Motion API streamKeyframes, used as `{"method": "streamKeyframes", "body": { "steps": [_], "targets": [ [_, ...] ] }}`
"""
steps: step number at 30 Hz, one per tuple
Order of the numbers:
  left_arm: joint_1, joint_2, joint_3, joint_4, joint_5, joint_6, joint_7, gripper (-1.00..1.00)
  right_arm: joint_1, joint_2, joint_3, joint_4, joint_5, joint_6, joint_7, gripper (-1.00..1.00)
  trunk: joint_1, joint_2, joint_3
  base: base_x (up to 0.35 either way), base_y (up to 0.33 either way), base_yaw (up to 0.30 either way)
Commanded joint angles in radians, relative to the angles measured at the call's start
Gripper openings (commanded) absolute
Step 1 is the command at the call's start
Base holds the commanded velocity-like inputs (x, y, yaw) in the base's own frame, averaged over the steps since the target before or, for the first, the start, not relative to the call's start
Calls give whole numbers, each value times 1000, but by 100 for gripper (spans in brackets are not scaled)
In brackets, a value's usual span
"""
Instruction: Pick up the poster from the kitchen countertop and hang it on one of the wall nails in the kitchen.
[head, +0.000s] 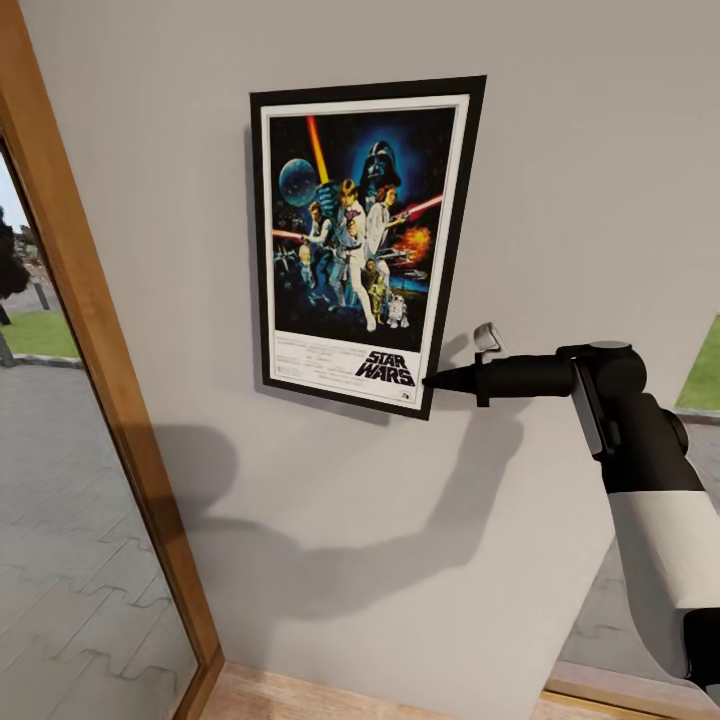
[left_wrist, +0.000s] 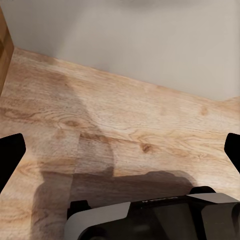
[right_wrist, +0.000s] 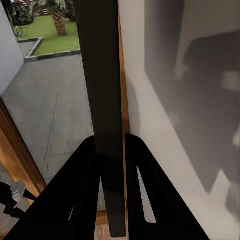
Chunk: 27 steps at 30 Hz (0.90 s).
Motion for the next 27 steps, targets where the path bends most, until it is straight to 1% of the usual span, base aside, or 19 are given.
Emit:
{"method": "streamKeyframes", "body": {
  "steps": [1,4,10,27],
  "targets": [
    [0,-1,3,-2,-4,7,-6,100,0,-1,1,0,1,13,5,-100,0,-1,0,0,0,0],
    [0,-1,2,-3,-4,7,-6,100,0,1,1,0,0,8,5,-100,0,-1,0,0,0,0],
    [0,-1,3,-3,-4,7,-6,100,0,1,2,5,1,-25,4,-100,0,-1,0,0,0,0],
    [0,-1,4,-2,-4,7,-6,100,0,2,2,30,1,-36,4,-100,0,-1,0,0,0,0]
  ]
}}
